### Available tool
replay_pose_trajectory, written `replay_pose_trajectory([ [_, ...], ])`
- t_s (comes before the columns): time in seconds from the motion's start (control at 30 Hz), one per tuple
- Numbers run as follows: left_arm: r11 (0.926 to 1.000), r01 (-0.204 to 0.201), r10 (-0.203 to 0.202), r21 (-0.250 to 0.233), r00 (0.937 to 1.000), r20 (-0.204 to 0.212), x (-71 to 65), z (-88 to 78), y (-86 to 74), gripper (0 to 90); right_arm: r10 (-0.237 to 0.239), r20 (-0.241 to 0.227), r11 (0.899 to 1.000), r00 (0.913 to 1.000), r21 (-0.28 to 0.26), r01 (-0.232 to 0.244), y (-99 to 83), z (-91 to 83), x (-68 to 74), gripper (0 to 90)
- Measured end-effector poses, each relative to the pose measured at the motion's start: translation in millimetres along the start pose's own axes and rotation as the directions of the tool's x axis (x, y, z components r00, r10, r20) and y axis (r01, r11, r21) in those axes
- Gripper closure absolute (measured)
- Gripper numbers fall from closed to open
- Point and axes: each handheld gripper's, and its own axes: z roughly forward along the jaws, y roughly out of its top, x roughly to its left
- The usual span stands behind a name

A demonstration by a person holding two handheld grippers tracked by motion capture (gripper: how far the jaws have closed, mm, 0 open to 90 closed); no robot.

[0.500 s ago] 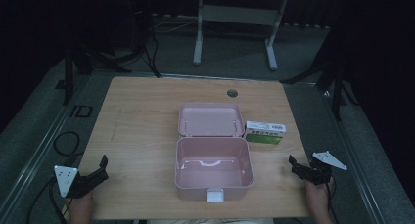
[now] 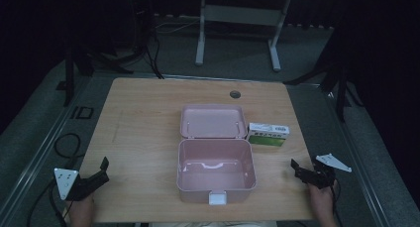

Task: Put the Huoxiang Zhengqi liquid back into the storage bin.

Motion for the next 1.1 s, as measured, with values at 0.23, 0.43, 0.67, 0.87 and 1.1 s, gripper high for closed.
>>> replay_pose_trajectory([
  [0.23, 1.0000, 0.003, -0.003, -0.001, 1.0000, 0.006, 0.6, -0.2, -0.1, 0.3, -0.088, -0.229, 0.989, 0.9694, 0.097, 0.113, 4.1, 0.8, -3.5, 12.3],
  [0.43, 1.0000, 0.002, -0.002, -0.001, 1.0000, 0.007, 0.5, -0.1, 0.0, 0.3, -0.142, -0.231, 0.974, 0.9626, 0.138, 0.177, 7.2, -5.9, -3.5, 12.1],
  [0.67, 1.0000, 0.002, -0.002, -0.001, 0.9999, 0.012, 0.7, -0.3, -0.1, 0.3, -0.232, -0.342, 0.913, 0.9105, 0.246, 0.325, 13.6, -5.1, 2.5, 12.1],
  [0.87, 1.0000, 0.003, -0.003, 0.000, 0.9999, 0.015, 0.8, -0.2, 0.0, 0.3, -0.284, -0.466, 0.850, 0.8379, 0.281, 0.445, 16.2, -2.6, 5.1, 12.1],
  [1.1, 1.0000, 0.005, -0.005, 0.008, 0.9996, 0.027, 0.7, 0.8, 0.3, 0.3, -0.343, -0.549, 0.782, 0.7622, 0.282, 0.555, 17.8, -1.6, 11.3, 12.7],
])
